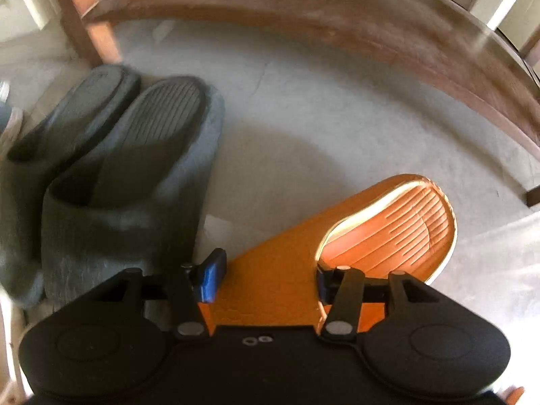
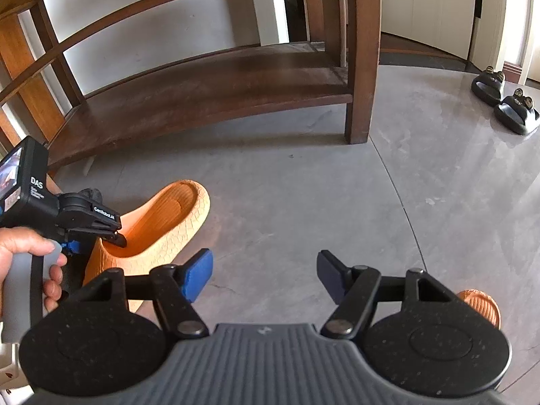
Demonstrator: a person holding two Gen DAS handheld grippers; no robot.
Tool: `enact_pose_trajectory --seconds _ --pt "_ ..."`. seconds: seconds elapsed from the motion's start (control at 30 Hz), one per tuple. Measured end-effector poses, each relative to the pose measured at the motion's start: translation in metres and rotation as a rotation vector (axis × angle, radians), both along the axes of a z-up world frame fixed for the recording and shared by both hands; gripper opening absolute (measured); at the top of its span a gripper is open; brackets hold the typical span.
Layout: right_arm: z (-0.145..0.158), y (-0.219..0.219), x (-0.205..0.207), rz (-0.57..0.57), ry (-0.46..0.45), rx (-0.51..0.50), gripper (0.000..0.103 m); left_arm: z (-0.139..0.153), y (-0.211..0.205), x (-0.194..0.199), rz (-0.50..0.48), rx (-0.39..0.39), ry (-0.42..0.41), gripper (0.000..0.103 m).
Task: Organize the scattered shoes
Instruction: 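Carry the orange slide with the left tool toward the grey slippers, then lower the orange slide to the floor and open the left tool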
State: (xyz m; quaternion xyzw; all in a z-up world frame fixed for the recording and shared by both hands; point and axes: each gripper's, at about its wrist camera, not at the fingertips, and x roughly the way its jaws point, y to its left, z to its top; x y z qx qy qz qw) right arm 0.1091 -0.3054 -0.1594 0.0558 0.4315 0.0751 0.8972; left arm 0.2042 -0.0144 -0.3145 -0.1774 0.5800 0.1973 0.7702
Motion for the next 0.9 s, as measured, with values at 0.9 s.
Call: enact_pose_trajectory --seconds 0.9 --pt "0.010 -0.074 -0.024 -0.240 -0.018 0.005 0.072 0.079 -0.128 -0.072 -0.571 0.017 -0.271 0.063"
